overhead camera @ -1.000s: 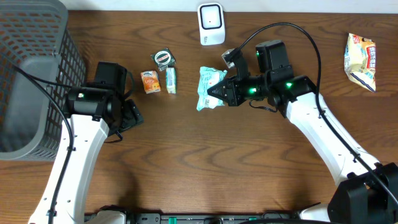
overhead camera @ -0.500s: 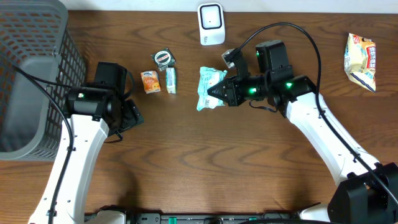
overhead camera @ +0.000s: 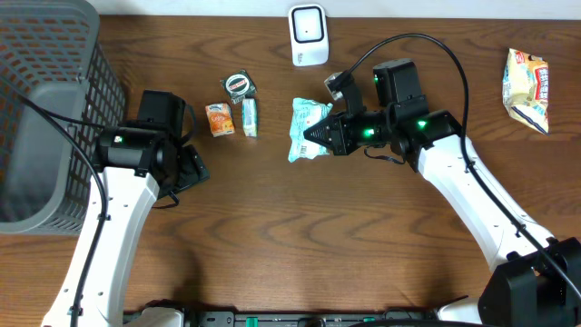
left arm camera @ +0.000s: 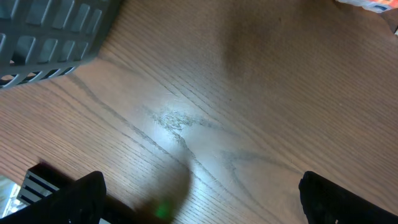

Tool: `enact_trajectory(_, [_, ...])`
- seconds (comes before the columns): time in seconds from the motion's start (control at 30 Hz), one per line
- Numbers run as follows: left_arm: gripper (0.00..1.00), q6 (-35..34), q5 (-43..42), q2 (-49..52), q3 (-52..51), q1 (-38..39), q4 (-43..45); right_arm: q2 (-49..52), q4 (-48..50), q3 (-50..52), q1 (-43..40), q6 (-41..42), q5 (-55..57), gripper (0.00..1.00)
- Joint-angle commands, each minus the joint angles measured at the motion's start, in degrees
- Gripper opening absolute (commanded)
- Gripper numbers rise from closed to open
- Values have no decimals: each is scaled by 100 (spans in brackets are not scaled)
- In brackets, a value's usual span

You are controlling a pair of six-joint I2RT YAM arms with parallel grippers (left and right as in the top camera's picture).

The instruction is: Scan the item barcode

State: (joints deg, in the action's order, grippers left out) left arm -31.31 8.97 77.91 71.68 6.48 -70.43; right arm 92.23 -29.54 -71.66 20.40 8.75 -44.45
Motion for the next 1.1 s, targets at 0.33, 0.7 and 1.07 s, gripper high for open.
enact_trajectory(0.33, [98, -31, 55, 7, -22, -20, -17, -114, -9, -63, 33, 61, -44, 1])
enact_trajectory(0.7, [97, -31, 55, 7, -22, -20, -17, -114, -87, -57, 33, 63, 61, 1])
enact_trajectory(1.07, [98, -31, 55, 7, -22, -20, -17, -114, -111, -55, 33, 61, 85, 1])
